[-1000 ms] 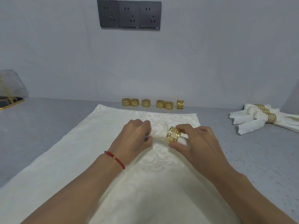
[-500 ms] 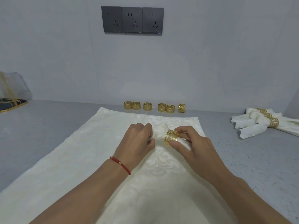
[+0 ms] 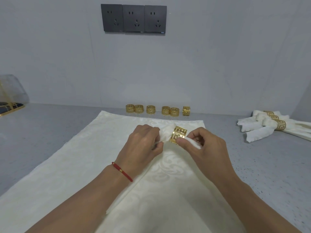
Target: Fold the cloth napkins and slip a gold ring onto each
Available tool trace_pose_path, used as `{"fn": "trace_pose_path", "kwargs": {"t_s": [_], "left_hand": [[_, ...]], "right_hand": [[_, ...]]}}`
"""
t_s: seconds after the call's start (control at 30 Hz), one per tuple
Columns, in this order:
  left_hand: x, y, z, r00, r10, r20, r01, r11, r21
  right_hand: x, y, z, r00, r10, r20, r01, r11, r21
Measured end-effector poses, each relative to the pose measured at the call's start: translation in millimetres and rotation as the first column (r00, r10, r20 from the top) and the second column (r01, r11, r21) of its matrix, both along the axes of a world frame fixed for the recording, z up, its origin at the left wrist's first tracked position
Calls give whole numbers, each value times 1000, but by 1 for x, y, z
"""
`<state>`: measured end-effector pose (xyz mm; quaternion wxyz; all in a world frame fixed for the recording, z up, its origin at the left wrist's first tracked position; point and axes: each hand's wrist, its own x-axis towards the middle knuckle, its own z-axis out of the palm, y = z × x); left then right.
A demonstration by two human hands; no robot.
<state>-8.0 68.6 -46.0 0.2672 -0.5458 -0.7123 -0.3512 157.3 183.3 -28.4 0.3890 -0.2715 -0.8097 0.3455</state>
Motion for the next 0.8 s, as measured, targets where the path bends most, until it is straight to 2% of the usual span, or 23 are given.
{"fn": "trace_pose_path", "kwargs": {"t_s": [0.1,0.23,0.43,0.6,0.73,0.8], "left_hand": [[1,-1,3,999,4,-48,-4,1000,-1],[1,-1,5,996,8,-86,-9,1000,-10],[6,-1,8,986,-36,-164,36,999,1],[7,1,8,960,-114,-257,108,993,-40],[5,2,7,957,-112,-267,105,994,-39],[6,1,8,955,-130,-266,117,991,-64]], "right_hand": [[3,1,2,995,90,34,-90,996,-13],[9,7,4,972,233,-15,-232,952,-198],[13,5,12,965,207,-159,-250,908,-336],[14,5,10,975,164,-151,-215,873,-438],[9,-1,6,971,126,-202,-215,827,-519],[10,-3,9,979,121,-163,-192,810,-553]]}}
